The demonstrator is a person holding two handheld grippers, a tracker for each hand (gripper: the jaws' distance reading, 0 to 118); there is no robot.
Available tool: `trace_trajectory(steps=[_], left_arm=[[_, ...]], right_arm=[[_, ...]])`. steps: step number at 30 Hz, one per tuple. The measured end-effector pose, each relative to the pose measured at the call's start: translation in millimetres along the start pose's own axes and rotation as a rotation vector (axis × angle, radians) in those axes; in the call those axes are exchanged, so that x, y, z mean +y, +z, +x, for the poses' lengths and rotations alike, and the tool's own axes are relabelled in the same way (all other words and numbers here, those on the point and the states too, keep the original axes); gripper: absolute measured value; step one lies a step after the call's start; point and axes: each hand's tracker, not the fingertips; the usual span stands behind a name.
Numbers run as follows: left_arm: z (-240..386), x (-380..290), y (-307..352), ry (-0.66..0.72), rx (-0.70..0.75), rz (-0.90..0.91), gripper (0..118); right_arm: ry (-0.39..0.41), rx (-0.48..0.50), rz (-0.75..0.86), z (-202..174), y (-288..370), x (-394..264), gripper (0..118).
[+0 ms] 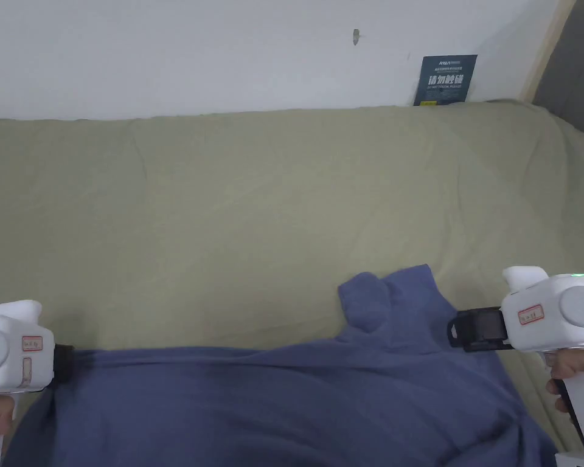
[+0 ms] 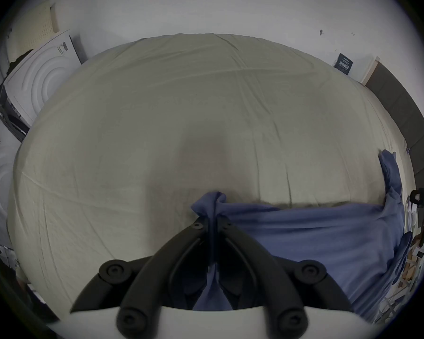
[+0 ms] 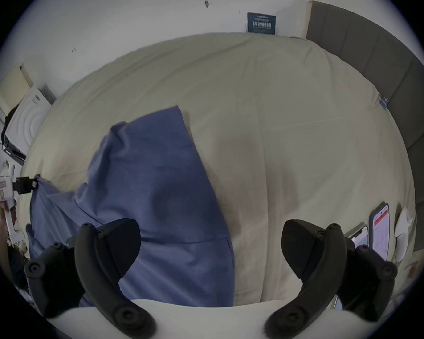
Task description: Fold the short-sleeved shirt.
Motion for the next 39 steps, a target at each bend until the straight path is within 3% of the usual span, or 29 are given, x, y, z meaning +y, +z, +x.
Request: trace_trajectory(steps=[2, 3, 4, 5, 6, 7, 8, 10, 12, 17, 23, 25, 33, 39], left_arm=[[1, -1, 1, 0.011, -0.002, -0.002, 5], [1, -1, 0, 0.014, -0.003, -0.001, 5], [1, -2, 0, 0.014, -0.001, 0.0, 5], [2, -3, 0, 0.011, 0.002, 0.002, 5], [3, -2, 0, 0.007, 0.005, 0.003, 5], [4, -2, 0, 0.002, 0.009, 0.002, 5], [4, -2, 2, -0.003, 0.011, 0.003, 5], [5, -2, 6, -0.002, 0.011, 0.004, 5], [3, -5, 11, -0.001, 0.007, 0.004, 5], [-6, -16, 42, 0.015, -0.017, 0.033, 5], [-22, -48, 106, 0.025, -0.055, 0.115, 5], [-27, -65, 125, 0.03, -0.067, 0.135, 5], [-45, -155, 176, 0.04, -0.092, 0.177, 5], [-55, -209, 176, 0.054, -0.098, 0.147, 5]], right_arm=[[0.026, 0.003, -0.045, 2, -8, -3, 112], [0.034, -0.002, -0.058, 4, -13, -4, 92], [0.039, -0.001, -0.056, -6, -10, -8, 33], [0.049, -0.013, -0.05, -7, -11, -11, 11], [0.08, -0.093, -0.026, -10, -10, -13, 3], [0.089, -0.1, 0.03, -9, -4, -14, 3], [0.106, 0.031, 0.024, -6, -5, -14, 3], [0.064, 0.094, 0.002, -1, 3, -15, 3], [0.097, 0.041, 0.051, -7, 26, -18, 3], [0.001, 0.128, 0.136, -1, 76, -25, 3], [-0.022, 0.192, 0.188, 23, 121, -43, 3], [-0.004, 0.195, 0.218, 11, 147, -70, 3], [0.044, 0.2, 0.237, 22, 188, -156, 3], [0.002, 0.18, 0.184, 31, 186, -224, 3]])
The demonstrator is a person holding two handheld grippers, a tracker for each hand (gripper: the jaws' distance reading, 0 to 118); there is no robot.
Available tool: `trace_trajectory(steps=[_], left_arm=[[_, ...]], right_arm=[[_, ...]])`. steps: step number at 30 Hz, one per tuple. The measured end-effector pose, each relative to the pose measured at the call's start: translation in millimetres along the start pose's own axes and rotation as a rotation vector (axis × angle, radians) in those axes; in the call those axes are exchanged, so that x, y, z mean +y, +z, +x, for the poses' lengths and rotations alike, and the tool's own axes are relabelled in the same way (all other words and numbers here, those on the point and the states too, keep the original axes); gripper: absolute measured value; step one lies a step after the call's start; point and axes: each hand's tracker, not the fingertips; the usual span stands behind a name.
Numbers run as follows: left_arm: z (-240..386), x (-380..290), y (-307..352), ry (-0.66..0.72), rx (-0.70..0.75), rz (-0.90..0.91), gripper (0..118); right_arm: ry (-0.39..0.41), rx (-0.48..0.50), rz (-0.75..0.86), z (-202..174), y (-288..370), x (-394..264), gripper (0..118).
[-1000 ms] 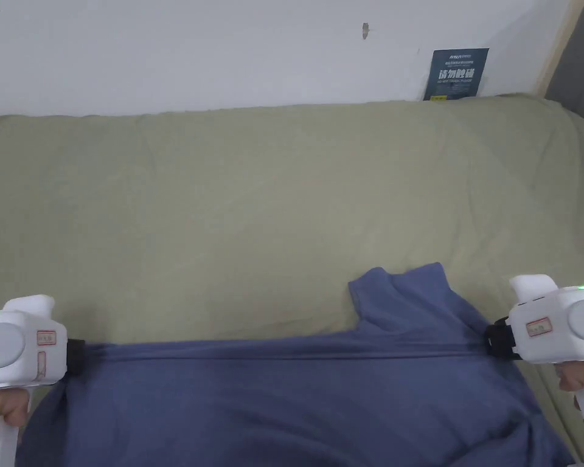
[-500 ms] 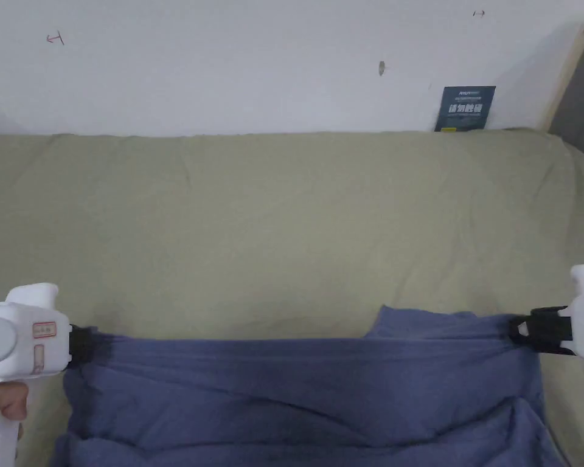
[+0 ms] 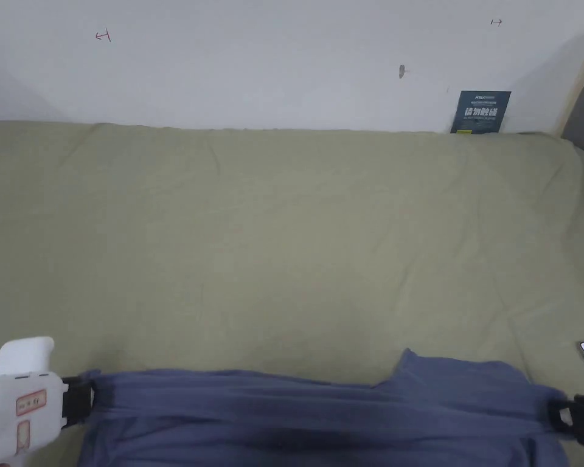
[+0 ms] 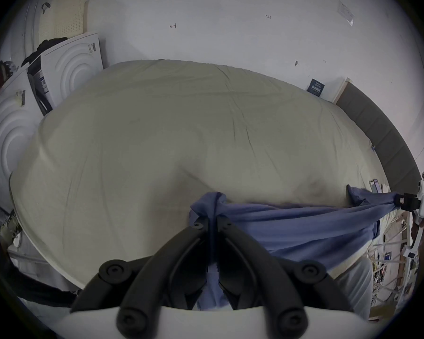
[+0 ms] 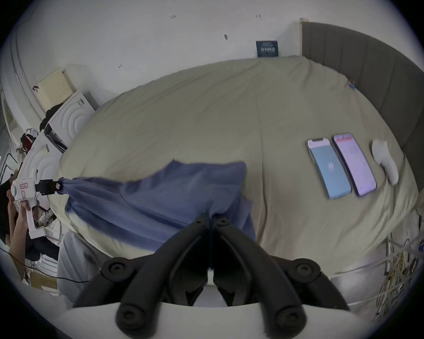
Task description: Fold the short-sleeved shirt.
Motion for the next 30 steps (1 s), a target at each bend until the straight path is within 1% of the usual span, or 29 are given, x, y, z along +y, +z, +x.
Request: trace_trajectory(steps=[1, 3, 7, 8, 9, 12, 13, 14, 15, 16, 17, 18, 19, 20, 21, 22, 23, 24, 25, 26, 27, 28, 29, 30], left_arm=[[-3, -7, -1, 0.006, -0.009, -0.011, 5], [-5, -21, -6, 0.006, -0.004, -0.038, 5], [-9, -38, -19, 0.013, -0.003, -0.07, 5], [-9, -40, -22, 0.011, -0.004, -0.074, 5], [-9, -41, -24, 0.009, 0.005, -0.081, 5], [-7, -40, -26, 0.013, 0.012, -0.085, 5], [-6, -39, -26, 0.013, 0.013, -0.083, 8], [-5, -38, -25, 0.01, 0.012, -0.079, 27], [-3, -37, -21, -0.002, 0.014, -0.071, 70], [-3, -36, -20, -0.006, 0.028, -0.07, 118], [-5, -36, -22, -0.025, 0.077, -0.109, 115], [-3, -37, -12, -0.077, 0.023, -0.007, 113], [4, -48, 1, -0.08, 0.056, -0.074, 113], [7, -50, 10, -0.052, 0.076, -0.09, 113], [10, -53, 19, -0.045, 0.088, -0.091, 113], [11, -56, 27, -0.037, 0.081, -0.074, 113], [-25, -31, 16, -0.025, 0.066, -0.061, 109], [-32, -26, 18, 0.006, 0.061, -0.063, 95], [-36, -22, 22, 0.039, 0.035, -0.046, 37], [-41, -18, 23, 0.055, -0.003, -0.057, 0], [-38, -20, 34, 0.095, -0.005, -0.043, 0], [-41, -19, 29, 0.121, -0.015, -0.041, 0], [-43, -15, 27, 0.102, 0.032, -0.118, 0], [-48, -14, 29, 0.108, 0.002, -0.066, 0]], right_arm=[[0.007, 0.005, -0.013, -5, -4, -5, 3], [-0.019, 0.003, -0.041, 1, -8, -20, 3], [-0.043, -0.008, -0.077, 8, -19, -35, 3], [-0.054, -0.007, -0.088, 10, -23, -37, 3], [-0.054, 0.001, -0.097, 21, -37, -40, 3], [-0.058, -0.011, -0.117, 24, -46, -41, 3], [-0.061, -0.009, -0.118, 23, -46, -40, 4], [-0.067, -0.009, -0.118, 23, -47, -40, 10], [-0.078, -0.011, -0.121, 21, -45, -38, 35], [-0.079, -0.044, -0.124, 17, -44, -37, 86], [-0.037, -0.103, -0.129, 21, -45, -38, 115], [-0.015, -0.103, -0.122, 21, -43, -39, 118], [-0.011, -0.102, -0.109, 19, -39, -39, 117], [0.005, -0.131, -0.082, 16, -31, -36, 117], [-0.007, -0.136, -0.08, 2, -20, -32, 117], [-0.016, -0.146, -0.067, -2, -15, -30, 115], [-0.019, -0.155, -0.05, -8, -10, -27, 105], [-0.015, -0.169, -0.036, -16, -6, -24, 77], [-0.013, -0.174, -0.015, -22, 3, -31, 25], [0.006, -0.16, 0.035, -31, 7, -30, 0], [0.015, -0.196, 0.061, -43, 9, -28, 0], [0.033, -0.247, 0.065, -53, 9, -26, 0], [0.039, -0.224, 0.095, -67, 18, -24, 0], [0.038, -0.153, 0.107, -74, 21, -22, 0]])
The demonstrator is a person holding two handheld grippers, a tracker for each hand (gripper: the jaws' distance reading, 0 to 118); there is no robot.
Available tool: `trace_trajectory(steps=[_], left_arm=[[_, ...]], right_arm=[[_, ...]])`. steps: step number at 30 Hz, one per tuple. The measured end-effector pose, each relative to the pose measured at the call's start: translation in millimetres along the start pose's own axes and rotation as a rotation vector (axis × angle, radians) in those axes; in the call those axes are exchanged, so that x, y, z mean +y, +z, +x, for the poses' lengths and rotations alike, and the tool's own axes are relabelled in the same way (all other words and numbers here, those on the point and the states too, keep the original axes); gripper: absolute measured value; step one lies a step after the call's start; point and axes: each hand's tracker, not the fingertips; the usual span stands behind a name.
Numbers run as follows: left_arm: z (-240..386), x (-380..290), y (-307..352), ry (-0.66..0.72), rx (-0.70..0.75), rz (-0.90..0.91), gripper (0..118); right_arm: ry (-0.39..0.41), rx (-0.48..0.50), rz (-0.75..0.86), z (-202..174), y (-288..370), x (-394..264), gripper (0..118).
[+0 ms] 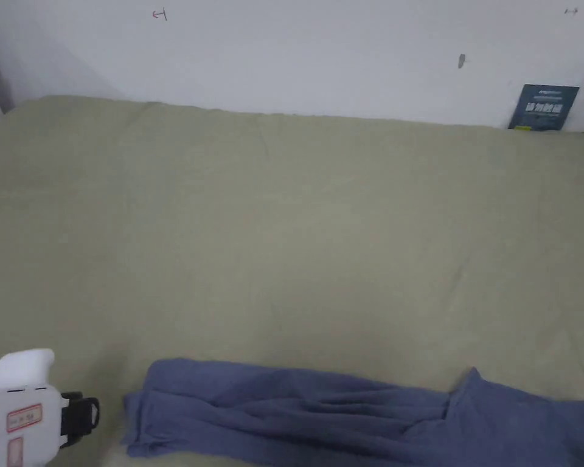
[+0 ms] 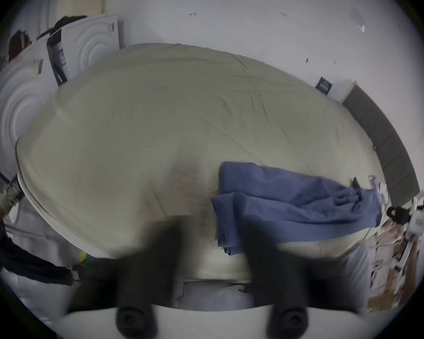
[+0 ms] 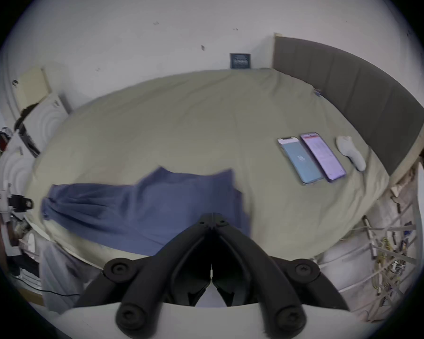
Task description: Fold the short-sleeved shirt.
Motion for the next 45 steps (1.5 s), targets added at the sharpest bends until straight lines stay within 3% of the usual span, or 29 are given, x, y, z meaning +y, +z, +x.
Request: trace_trajectory(steps=[3, 11, 12, 14, 15, 17, 22, 26, 32, 33, 34, 35, 39, 45], left_arm=[[-10, 0, -2, 0.093, -0.122, -0.011, 0], [-24, 10, -39, 0.127, -0.316, -0.11, 0], [-28, 14, -43, 0.111, -0.355, -0.13, 9], [-41, 19, -57, 0.119, -0.406, -0.149, 98], [-45, 22, -64, 0.12, -0.424, -0.176, 118], [-47, 24, -70, 0.152, -0.55, -0.168, 118], [-36, 24, -107, 0.259, -0.655, -0.259, 118], [-22, 24, -128, 0.296, -0.829, -0.269, 118], [-4, 30, -135, 0.256, -0.838, -0.299, 118], [-5, 31, -132, 0.23, -0.823, -0.285, 107], [-9, 33, -131, 0.213, -0.763, -0.268, 50], [-5, 32, -134, 0.174, -0.653, -0.269, 8], [-11, 25, -132, 0.214, -0.698, -0.281, 8], [-13, 24, -115, 0.243, -0.626, -0.24, 8]], right_arm=[[0.008, 0.01, 0.023, -19, 0, -1, 0], [0.015, 0.08, 0.031, -65, 16, -8, 0], [0.015, 0.086, 0.024, -68, 15, -9, 0], [0.011, 0.087, 0.012, -74, 12, -13, 0], [0.002, 0.095, 0.003, -77, 11, -17, 0], [-0.018, 0.115, -0.021, -80, 7, -19, 0], [-0.017, 0.109, -0.03, -80, 4, -20, 0], [-0.022, 0.107, -0.03, -82, 8, -16, 0], [-0.056, 0.123, -0.031, -78, 7, -16, 0], [-0.063, 0.128, -0.031, -78, 7, -16, 0], [-0.067, 0.133, -0.031, -77, 7, -17, 0], [-0.069, 0.141, -0.033, -79, 8, -17, 0], [-0.081, 0.15, -0.013, -76, 12, -17, 0], [-0.085, 0.164, 0.017, -74, 24, -14, 0]])
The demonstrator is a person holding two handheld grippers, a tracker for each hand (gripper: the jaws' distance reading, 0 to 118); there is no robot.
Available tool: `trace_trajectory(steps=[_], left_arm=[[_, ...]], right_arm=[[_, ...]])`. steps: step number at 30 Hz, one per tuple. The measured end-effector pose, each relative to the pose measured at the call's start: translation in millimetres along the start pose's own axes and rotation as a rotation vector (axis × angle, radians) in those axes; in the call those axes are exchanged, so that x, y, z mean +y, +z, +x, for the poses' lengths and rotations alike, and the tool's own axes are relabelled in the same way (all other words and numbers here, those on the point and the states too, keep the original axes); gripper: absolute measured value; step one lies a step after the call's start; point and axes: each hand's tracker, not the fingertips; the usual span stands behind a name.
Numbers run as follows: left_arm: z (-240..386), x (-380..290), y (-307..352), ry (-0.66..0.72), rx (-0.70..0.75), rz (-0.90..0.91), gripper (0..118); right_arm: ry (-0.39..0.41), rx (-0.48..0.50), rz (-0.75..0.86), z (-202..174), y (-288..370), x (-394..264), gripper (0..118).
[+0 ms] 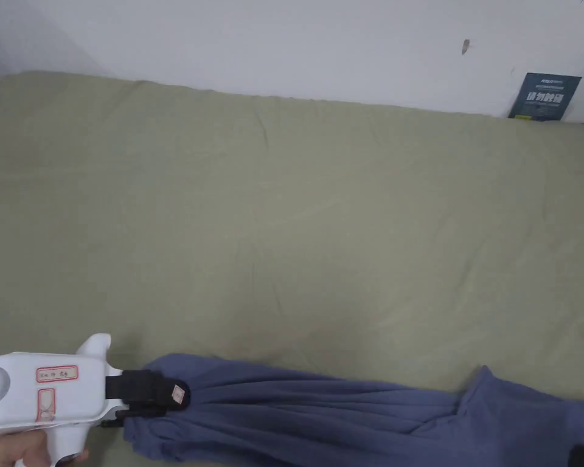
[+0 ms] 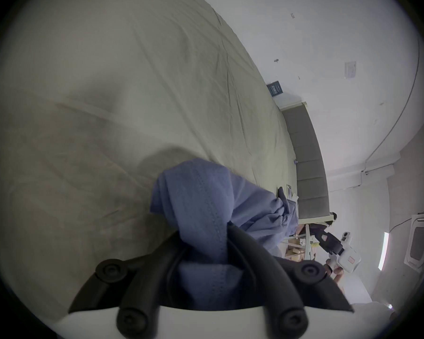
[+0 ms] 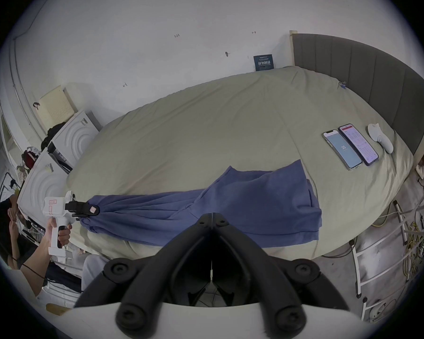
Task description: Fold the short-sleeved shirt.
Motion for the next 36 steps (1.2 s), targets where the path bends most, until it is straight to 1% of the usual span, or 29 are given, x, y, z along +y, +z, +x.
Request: trace_trajectory(steps=[4, 8, 11, 13, 16, 17, 22, 26, 29, 32, 34, 36], left_arm=[[2, -7, 19, 0.01, 0.005, 0.038, 8], [-9, -7, 54, 0.03, 0.063, 0.088, 8], [-18, -7, 93, 0.025, 0.147, 0.14, 8], [-20, -7, 117, 0.036, 0.166, 0.155, 8], [-13, -9, 135, 0.013, 0.247, 0.2, 8], [-8, -8, 133, 0.014, 0.231, 0.189, 8], [42, -16, 120, -0.059, 0.247, 0.21, 8], [90, -22, 103, -0.131, 0.246, 0.215, 8], [121, -32, 81, -0.187, 0.254, 0.214, 8], [143, -40, 51, -0.21, 0.259, 0.197, 8], [159, -50, 26, -0.277, 0.268, 0.153, 8], [168, -57, -1, -0.287, 0.293, 0.128, 8]], right_arm=[[0.009, 0.01, 0.019, 3, 7, 2, 0], [0.017, 0.019, 0.031, 2, 9, 4, 0], [-0.001, 0.047, 0.04, 3, 10, 5, 0], [0.009, 0.047, 0.05, -1, 10, 6, 0], [0.03, 0.049, 0.056, -3, 9, 7, 0], [0.029, 0.053, 0.057, -3, 8, 8, 0], [0.038, 0.058, 0.061, 1, 9, 4, 0], [0.057, 0.025, 0.071, 3, 15, 0, 0], [0.053, 0.009, 0.083, 9, 18, -4, 0], [0.041, -0.016, 0.083, 18, 16, -9, 0], [0.039, -0.035, 0.073, 20, 17, -10, 0], [0.034, -0.044, 0.07, 22, 18, -13, 0]])
